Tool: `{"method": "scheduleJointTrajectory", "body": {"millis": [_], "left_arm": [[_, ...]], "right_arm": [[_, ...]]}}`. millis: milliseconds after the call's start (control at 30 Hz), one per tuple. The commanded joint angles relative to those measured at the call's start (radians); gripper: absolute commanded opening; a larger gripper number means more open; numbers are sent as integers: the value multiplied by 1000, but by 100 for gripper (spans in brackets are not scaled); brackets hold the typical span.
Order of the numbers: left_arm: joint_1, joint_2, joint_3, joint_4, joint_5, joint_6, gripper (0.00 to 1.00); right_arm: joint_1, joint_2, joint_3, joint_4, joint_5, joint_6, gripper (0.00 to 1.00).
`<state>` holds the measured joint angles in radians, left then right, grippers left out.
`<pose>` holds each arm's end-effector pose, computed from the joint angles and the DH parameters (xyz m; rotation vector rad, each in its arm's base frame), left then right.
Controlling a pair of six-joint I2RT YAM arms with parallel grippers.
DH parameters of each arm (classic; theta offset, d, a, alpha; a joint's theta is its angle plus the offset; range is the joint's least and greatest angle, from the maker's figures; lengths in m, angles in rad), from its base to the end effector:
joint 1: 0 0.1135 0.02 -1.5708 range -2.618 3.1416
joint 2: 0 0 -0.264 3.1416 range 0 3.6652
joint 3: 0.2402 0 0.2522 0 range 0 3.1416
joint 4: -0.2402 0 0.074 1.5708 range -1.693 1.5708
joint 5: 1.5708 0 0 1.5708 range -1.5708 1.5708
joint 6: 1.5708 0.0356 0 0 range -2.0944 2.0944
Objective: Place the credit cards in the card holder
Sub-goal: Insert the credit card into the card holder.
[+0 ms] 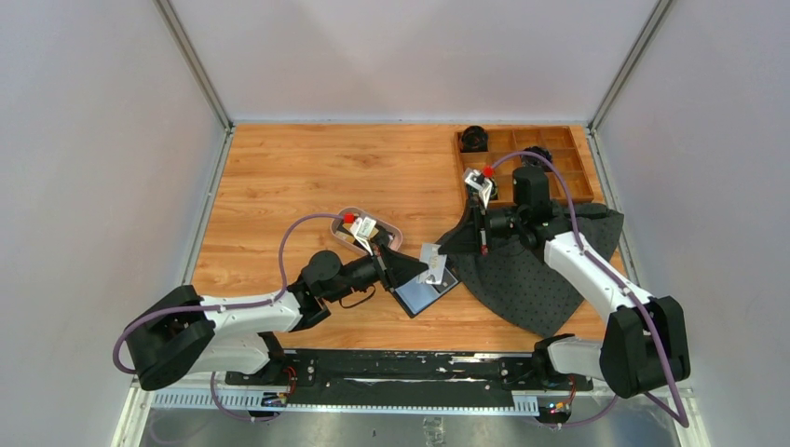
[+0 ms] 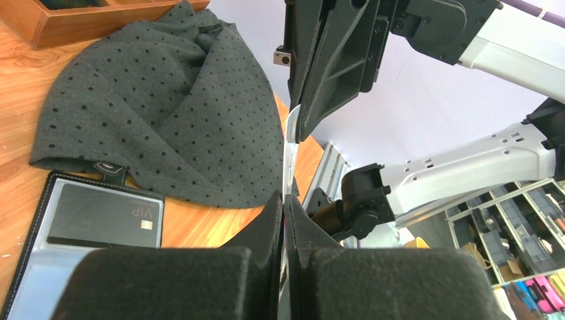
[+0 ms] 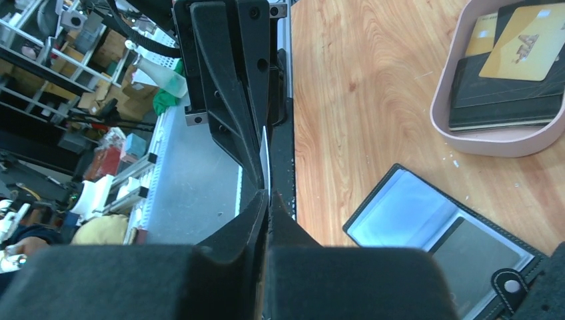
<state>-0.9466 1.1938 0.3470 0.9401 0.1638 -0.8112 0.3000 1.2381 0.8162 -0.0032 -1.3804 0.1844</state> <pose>0.1348 -0.1971 0.2254 0.2641 1.6622 -1.5050 0.2336 0.1089 0.2842 -1.0254 1.6833 1.6637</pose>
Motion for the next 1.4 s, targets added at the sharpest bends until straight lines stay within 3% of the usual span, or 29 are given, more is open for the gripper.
{"method": "scheduleJointTrajectory", "body": {"millis": [0,167,300,333,433,567,667,900,933,1067,1133,1367], "left_arm": [[-4,-25,17,-17,-12,31,0],[2,-99,6,-100,-35,52,4],[7,-186,-17,-169,-74,68,14],[8,-207,-24,-182,-84,70,20],[11,-258,-39,-234,-111,73,52],[16,-317,-61,-314,-103,74,75],[21,-333,-101,-322,-89,9,99],[20,-245,-119,-322,52,-25,100],[17,-170,-95,-322,77,-33,94],[-1,-75,-53,-322,58,-23,88],[-8,-47,-46,-322,29,-19,82],[-9,41,-22,-322,-51,-10,44]], "right_arm": [[18,13,32,-41,-37,-61,0],[16,8,24,-60,-62,-108,0],[17,1,10,-61,-58,-130,0],[17,0,7,-61,-54,-129,0],[16,0,3,-61,-41,-129,0],[3,5,-8,-74,15,-140,0],[-16,30,12,-159,83,-227,0],[-21,129,81,-318,173,-364,0],[-20,202,128,-398,210,-417,0],[-22,297,173,-473,266,-472,0],[-27,336,191,-498,283,-483,0],[-29,473,290,-637,286,-556,0]]}}
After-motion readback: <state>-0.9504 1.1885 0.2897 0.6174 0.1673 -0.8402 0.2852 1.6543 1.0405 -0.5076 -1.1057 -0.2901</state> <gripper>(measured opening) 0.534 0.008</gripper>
